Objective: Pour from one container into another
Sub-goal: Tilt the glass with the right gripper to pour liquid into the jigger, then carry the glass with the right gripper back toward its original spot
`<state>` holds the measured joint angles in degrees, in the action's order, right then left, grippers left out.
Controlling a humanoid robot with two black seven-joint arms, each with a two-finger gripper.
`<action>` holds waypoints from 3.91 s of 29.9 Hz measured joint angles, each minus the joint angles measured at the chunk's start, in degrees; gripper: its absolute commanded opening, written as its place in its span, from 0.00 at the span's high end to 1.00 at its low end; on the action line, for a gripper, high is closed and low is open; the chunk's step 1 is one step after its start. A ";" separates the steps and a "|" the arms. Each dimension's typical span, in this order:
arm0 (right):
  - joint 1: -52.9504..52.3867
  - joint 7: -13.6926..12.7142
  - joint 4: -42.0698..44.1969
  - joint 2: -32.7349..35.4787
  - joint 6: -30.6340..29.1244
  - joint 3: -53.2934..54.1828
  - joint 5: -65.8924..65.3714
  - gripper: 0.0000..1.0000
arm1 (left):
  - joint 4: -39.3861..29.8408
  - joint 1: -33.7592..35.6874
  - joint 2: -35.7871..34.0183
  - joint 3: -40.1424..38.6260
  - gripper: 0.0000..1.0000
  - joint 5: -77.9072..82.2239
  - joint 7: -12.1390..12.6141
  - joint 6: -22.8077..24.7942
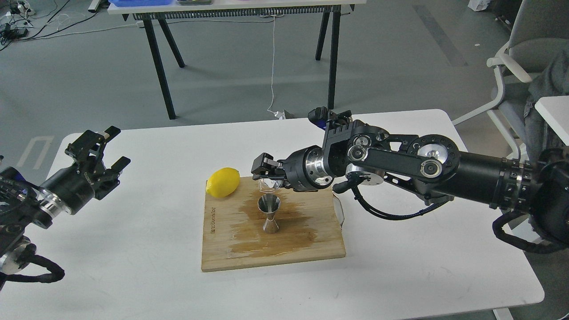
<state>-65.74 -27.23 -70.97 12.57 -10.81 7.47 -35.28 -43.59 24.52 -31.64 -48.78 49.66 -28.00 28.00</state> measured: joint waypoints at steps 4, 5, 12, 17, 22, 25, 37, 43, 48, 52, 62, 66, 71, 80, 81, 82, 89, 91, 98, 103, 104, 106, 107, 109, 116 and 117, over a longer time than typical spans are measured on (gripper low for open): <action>0.00 1.35 -0.04 -0.22 -0.10 0.00 -3.09 0.84 | 0.00 0.00 0.00 0.00 0.01 0.00 0.00 0.00; -0.01 1.56 -0.07 -0.35 -0.14 0.00 -3.35 0.84 | 0.00 0.00 0.00 0.00 0.01 0.00 0.00 0.00; -0.27 2.95 -1.02 -0.51 -1.71 -0.16 -6.79 0.84 | 0.00 0.00 -0.02 0.00 0.01 0.00 0.00 0.00; -0.27 3.87 -1.42 -0.43 -3.30 -0.18 -8.09 0.84 | 0.00 0.00 -0.08 0.00 0.01 -0.01 0.00 0.00; -0.27 5.06 -1.70 -0.12 -4.76 -0.38 -10.93 0.84 | 0.00 0.00 -0.08 0.00 0.01 -0.01 0.00 0.00; -0.27 5.77 -1.82 -0.09 -5.20 -1.31 -12.84 0.84 | 0.02 0.00 -0.09 0.00 0.01 -0.02 0.00 0.00; -0.94 7.59 -3.46 1.10 -6.33 -2.18 -13.70 0.85 | 0.01 0.00 -0.09 0.00 0.01 -0.03 0.00 0.00; -1.13 8.48 -3.57 1.65 -6.42 -2.30 -16.07 0.85 | 0.00 0.00 -0.09 0.00 0.01 -0.03 0.00 0.00; -1.13 9.14 -3.57 1.85 -6.42 -2.37 -17.00 0.85 | 0.00 0.00 -0.09 0.00 0.01 -0.03 0.00 0.00; -1.12 10.05 -3.64 2.20 -6.42 -2.37 -18.84 0.85 | 0.00 0.00 -0.09 0.00 0.01 -0.03 0.00 0.00; -1.32 11.96 -4.44 3.24 -6.42 -3.67 -20.85 0.85 | 0.00 0.00 -0.08 0.00 0.01 -0.03 0.00 0.00; -1.40 13.38 -4.67 3.43 -6.42 -3.74 -21.83 0.85 | 0.00 0.00 -0.03 0.00 0.01 -0.08 0.00 0.00; -1.40 14.07 -4.79 3.65 -6.37 -3.91 -23.93 0.85 | 0.00 0.00 0.00 0.00 0.01 -0.09 0.00 0.00; -1.41 15.10 -4.80 3.69 -6.33 -3.96 -25.30 0.85 | 0.00 0.00 -0.02 0.00 0.01 -0.09 0.00 0.00; -1.41 15.30 -4.80 3.69 -6.33 -3.95 -25.39 0.85 | 0.00 0.00 -0.02 0.00 0.01 -0.09 0.00 0.00; -1.41 15.54 -4.80 3.71 -6.35 -3.96 -25.46 0.85 | 0.00 0.00 -0.02 0.00 0.01 -0.09 0.00 0.00; -1.41 16.61 -4.87 3.80 -6.39 -4.10 -27.48 0.85 | 0.02 0.00 -0.07 0.00 0.01 -0.09 0.00 0.00; -1.40 17.03 -4.86 3.92 -6.39 -4.53 -28.27 0.85 | 0.03 0.00 -0.08 0.00 0.01 -0.09 0.00 0.00; -1.32 17.57 -4.83 4.55 -6.33 -5.24 -28.77 0.85 | 0.02 -0.09 -0.07 0.00 0.01 -0.09 0.00 0.00; -1.32 18.23 -4.86 4.65 -6.33 -5.23 -28.90 0.85 | 0.01 -0.09 -0.01 0.00 0.01 -0.09 0.00 0.00; -1.32 18.38 -4.87 4.67 -6.32 -5.22 -28.98 0.85 | 0.00 -0.09 0.00 0.00 0.01 -0.09 0.00 0.00; -1.32 18.67 -4.88 4.73 -6.25 -5.20 -29.30 0.85 | 0.00 -0.09 0.00 0.00 0.01 -0.09 0.00 0.00; -1.32 18.86 -4.88 4.73 -6.24 -5.19 -29.52 0.85 | 0.00 -0.08 0.00 0.00 0.01 -0.09 0.00 0.00; -1.31 19.11 -4.88 4.73 -6.22 -5.18 -29.75 0.85 | 0.00 -0.03 0.00 0.00 0.01 -0.09 0.00 0.00; -0.67 19.21 -4.77 4.64 -5.52 -5.03 -29.08 0.86 | 0.00 -0.02 0.00 0.00 0.01 -0.09 0.00 0.00; -0.49 19.16 -4.70 4.61 -5.33 -5.00 -28.65 0.86 | -0.01 -0.02 0.00 0.00 0.01 -0.09 0.00 0.00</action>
<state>-66.23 -8.07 -75.67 17.18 -16.14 2.47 -63.92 -43.60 24.50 -31.64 -48.78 49.57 -28.00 28.00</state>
